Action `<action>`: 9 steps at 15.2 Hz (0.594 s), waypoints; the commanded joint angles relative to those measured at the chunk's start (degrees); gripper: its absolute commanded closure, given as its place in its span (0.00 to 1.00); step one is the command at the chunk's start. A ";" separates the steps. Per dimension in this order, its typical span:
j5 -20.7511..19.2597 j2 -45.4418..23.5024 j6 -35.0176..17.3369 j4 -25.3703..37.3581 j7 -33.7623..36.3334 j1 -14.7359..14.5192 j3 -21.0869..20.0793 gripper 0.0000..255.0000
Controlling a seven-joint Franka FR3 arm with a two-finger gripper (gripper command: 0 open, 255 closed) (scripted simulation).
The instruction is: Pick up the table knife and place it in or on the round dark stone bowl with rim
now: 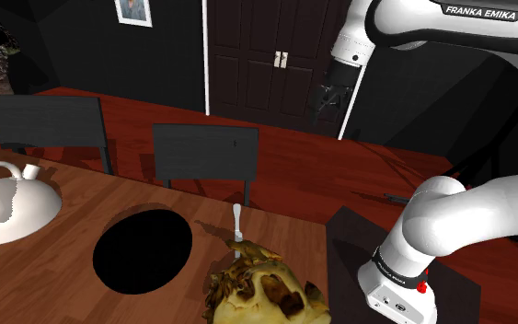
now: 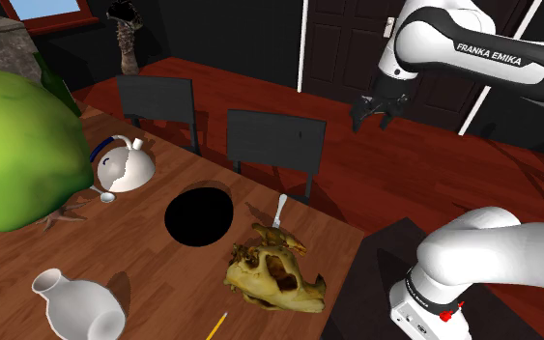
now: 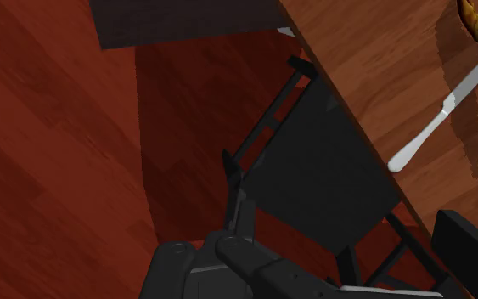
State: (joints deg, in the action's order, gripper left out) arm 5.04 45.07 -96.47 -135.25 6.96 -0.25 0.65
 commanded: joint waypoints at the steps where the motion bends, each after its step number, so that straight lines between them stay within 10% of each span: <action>1: 0.00 0.00 0.00 0.00 0.00 0.00 0.00 0.00; 9: 4.89 -2.05 -9.27 -8.08 14.70 -0.87 -11.10 0.00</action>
State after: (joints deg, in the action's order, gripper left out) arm 9.23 44.13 -104.20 -142.86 19.55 -1.00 -8.87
